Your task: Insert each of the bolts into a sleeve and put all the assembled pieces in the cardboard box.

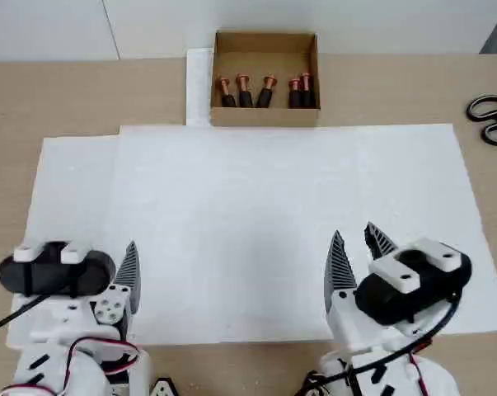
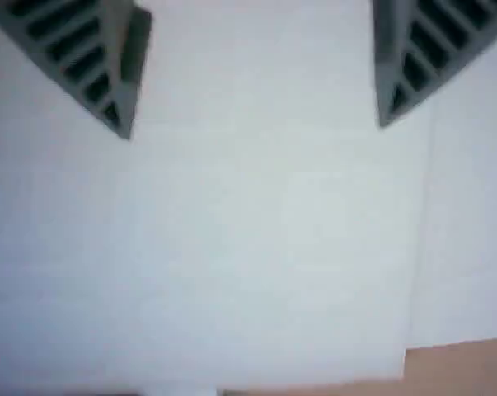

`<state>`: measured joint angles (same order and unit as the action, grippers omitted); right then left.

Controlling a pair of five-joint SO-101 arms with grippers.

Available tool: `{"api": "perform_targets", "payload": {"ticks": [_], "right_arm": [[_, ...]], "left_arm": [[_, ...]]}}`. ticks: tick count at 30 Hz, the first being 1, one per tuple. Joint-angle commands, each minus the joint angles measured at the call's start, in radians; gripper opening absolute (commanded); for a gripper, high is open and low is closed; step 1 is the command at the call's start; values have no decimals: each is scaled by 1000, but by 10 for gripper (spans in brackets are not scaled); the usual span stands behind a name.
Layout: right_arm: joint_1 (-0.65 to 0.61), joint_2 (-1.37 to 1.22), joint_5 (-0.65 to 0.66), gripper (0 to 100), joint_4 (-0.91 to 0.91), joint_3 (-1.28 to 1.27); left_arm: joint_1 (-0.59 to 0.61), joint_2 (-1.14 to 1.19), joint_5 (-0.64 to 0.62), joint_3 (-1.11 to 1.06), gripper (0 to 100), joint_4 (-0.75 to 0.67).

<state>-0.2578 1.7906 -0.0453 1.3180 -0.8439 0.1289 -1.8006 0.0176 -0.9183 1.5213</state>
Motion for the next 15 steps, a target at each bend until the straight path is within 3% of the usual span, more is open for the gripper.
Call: {"api": "perform_targets", "payload": {"ticks": [1, 5, 15], "right_arm": [[76, 4, 3, 149, -45, -52], [137, 22, 2, 150, -45, -117], [136, 24, 6, 149, -42, -506]], "left_arm": [[2, 5, 5, -33, 181, -34], [2, 3, 6, -70, 181, -37], [0, 5, 5, -166, 181, -74]]}}
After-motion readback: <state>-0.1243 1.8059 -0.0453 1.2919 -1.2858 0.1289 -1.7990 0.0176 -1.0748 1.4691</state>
